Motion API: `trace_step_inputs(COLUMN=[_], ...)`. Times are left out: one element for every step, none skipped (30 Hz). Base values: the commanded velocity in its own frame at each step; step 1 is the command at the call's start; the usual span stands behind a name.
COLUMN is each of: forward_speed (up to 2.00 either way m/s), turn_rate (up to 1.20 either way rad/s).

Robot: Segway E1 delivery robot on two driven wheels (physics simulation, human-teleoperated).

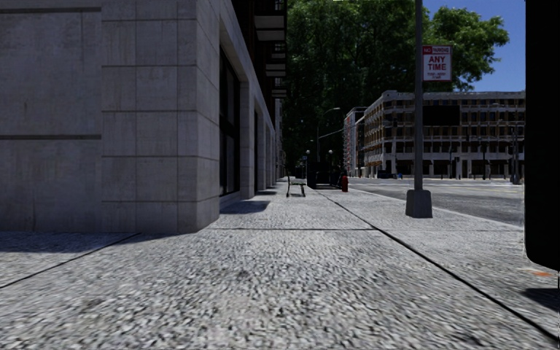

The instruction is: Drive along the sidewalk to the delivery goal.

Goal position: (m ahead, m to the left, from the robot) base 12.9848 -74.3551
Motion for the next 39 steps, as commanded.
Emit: trace_step_inputs(forward_speed=[2.00,2.00,2.00,2.00,2.00,2.00,2.00,2.00,2.00,2.00,2.00,2.00,2.00,2.00,2.00,2.00,2.00,2.00,2.00,2.00,2.00,2.00,2.00,2.00,2.00,2.00,2.00,2.00,2.00,2.00,2.00,2.00,2.00,2.00,2.00,2.00,2.00,2.00,2.00], turn_rate=[-1.20,-1.12,-0.03,0.00,0.00,0.00,0.00,0.00,0.00,0.00,0.00,0.00,0.00,0.00,0.00,0.00,0.00,0.00,0.00,0.00,0.00,0.00,0.00,0.00,0.00,0.00,0.00,0.00,0.00,0.00,0.00,0.00,0.00,0.00,0.00,-0.39,-0.60,-0.78,-0.82])
